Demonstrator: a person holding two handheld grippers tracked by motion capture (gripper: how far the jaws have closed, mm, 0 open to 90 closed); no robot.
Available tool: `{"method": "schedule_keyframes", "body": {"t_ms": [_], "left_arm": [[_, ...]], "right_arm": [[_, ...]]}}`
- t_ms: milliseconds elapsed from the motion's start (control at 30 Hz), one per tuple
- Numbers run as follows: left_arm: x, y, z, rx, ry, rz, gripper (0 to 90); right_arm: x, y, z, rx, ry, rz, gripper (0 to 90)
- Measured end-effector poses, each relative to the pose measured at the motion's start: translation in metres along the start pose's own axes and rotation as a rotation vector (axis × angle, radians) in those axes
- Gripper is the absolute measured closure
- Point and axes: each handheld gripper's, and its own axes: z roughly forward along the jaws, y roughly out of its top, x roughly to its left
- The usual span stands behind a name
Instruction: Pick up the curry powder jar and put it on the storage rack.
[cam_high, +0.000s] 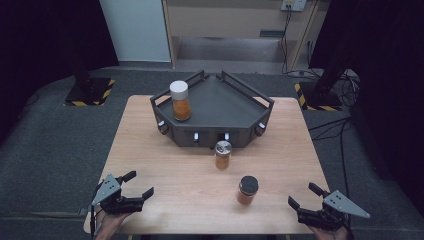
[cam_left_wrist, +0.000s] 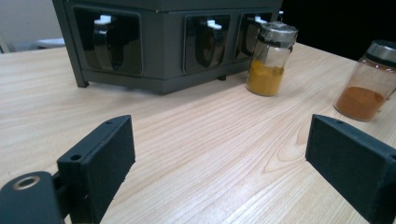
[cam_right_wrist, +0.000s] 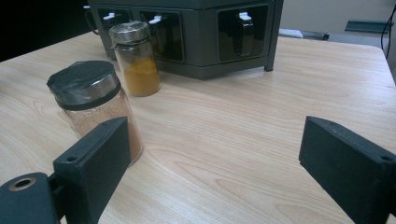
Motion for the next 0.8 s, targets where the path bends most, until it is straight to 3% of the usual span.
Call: {"method": "schedule_keyframes", "body": {"t_ms": [800], "left_arm": [[0.0031,-0.0010,0.0013,0.011,-0.026,0.028,3.2]], "right_arm": [[-0.0005,0.0002,0.0006,0.002,0.005,-0.004,9.2]]}}
